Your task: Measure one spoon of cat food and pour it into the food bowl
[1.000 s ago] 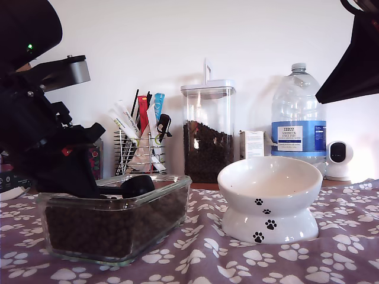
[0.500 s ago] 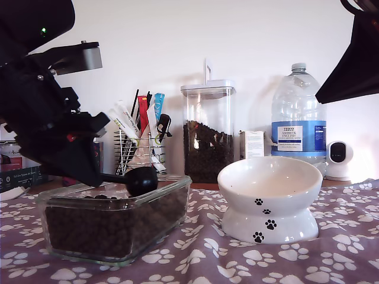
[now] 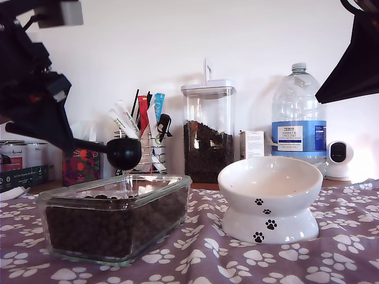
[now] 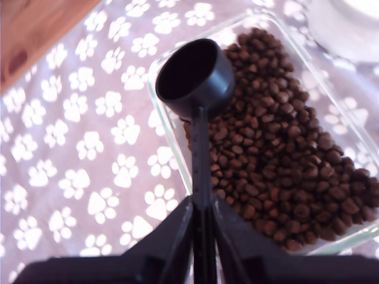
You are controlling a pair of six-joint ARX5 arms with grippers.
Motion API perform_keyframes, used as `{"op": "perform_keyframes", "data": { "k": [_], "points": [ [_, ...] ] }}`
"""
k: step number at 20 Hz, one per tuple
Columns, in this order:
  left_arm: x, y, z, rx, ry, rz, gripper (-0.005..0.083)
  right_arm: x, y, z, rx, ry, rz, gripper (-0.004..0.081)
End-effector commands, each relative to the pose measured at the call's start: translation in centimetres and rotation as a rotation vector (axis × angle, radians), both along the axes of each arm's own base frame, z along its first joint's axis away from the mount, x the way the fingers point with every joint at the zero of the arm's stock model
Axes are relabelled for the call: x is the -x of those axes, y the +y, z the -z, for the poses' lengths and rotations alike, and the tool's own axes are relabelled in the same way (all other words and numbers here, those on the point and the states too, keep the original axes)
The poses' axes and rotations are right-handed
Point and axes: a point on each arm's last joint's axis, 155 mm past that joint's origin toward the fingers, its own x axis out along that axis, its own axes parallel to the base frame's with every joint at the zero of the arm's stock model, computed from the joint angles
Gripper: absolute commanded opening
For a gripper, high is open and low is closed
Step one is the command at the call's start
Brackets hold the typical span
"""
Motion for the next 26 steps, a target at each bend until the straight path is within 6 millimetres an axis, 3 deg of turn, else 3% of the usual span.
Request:
{"op": "perform_keyframes", "data": {
  "k": [1, 5, 8, 11, 14, 20, 26],
  "points": [
    [0.3, -0.5, -0.8, -0.035, -0.014, 0.052, -0.0019, 0.2, 0.1, 0.6, 0.004, 0.008, -0.005, -0.0011],
    [1.7, -0.6, -0.6, -0.095, 0.03, 0.121, -0.0019, 0.2, 0.1, 0.6, 0.003, 0.009, -0.005, -0.0011],
    [3.7, -0.5, -0.4, -0.033, 0.179, 0.082, -0.0019, 0.2, 0.1, 0.6, 0.003, 0.01, -0.006, -0.0011],
    [5.0, -1.0, -1.9, 0.106, 0.327, 0.041, -0.0019, 0.2, 0.1, 0.6, 0.003, 0.01, -0.006, -0.0011],
    [5.0, -2.2, -3.1, 0.295, 0.472, -0.041, -0.002, 0.2, 0.1, 0.6, 0.0, 0.011, -0.007, -0.0011],
    [4.7, -3.2, -0.2, 0.473, 0.794, -0.151, -0.002, 0.3, 0.2, 0.6, -0.002, 0.013, -0.01, -0.0011],
    [4.2, -2.5, 0.1, 0.655, 1.003, -0.213, -0.002, 0.3, 0.2, 0.6, -0.003, 0.013, -0.013, -0.0011]
  ]
}}
